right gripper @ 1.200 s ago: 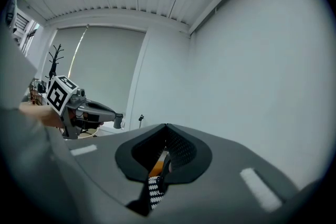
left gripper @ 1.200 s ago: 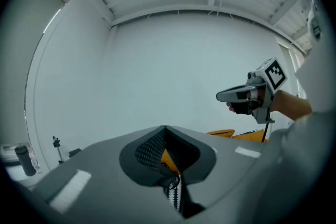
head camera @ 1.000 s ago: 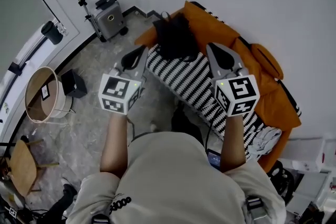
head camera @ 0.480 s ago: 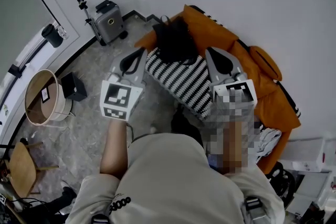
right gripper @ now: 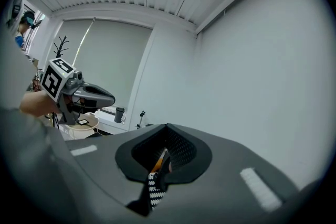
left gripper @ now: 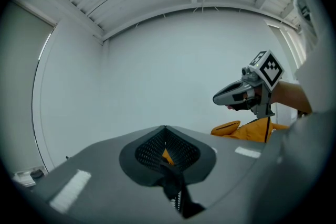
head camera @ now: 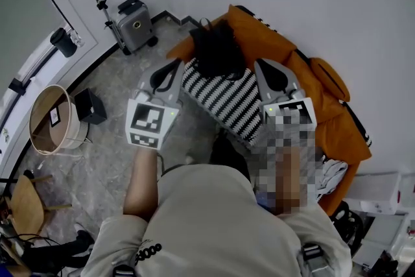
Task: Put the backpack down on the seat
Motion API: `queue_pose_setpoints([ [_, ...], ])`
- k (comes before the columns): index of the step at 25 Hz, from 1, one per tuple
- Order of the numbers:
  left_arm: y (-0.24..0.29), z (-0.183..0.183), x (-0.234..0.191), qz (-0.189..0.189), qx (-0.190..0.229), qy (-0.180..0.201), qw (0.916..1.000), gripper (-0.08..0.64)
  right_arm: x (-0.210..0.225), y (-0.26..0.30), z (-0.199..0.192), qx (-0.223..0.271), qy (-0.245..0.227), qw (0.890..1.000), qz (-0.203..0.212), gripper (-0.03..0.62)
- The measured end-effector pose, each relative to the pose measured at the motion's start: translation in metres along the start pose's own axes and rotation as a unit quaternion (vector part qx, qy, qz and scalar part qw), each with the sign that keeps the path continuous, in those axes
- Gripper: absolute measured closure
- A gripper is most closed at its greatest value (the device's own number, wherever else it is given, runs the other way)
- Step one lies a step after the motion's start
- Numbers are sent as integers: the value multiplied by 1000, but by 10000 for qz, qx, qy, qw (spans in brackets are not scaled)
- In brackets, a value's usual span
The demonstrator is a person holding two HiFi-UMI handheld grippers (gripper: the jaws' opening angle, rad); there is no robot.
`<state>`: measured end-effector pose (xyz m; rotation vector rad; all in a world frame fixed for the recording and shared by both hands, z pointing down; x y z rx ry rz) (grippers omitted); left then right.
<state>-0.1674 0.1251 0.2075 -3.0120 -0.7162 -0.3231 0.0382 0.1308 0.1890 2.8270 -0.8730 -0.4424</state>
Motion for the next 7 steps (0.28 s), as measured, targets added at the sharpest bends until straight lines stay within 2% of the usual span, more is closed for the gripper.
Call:
queue_pose_setpoints([
  [7,13,-11,-21,106,-62,19,9999,549,4,25,4,-51,-52,9999,70,591],
])
Point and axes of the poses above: the fingertips, and each gripper's own axes: y forward along the fingers, x to its right, z out of its top, the point moved 4 cm from there along -y, backward along the fingers, and after that the axes turned 6 degrees about z, right-handed, at the moved point
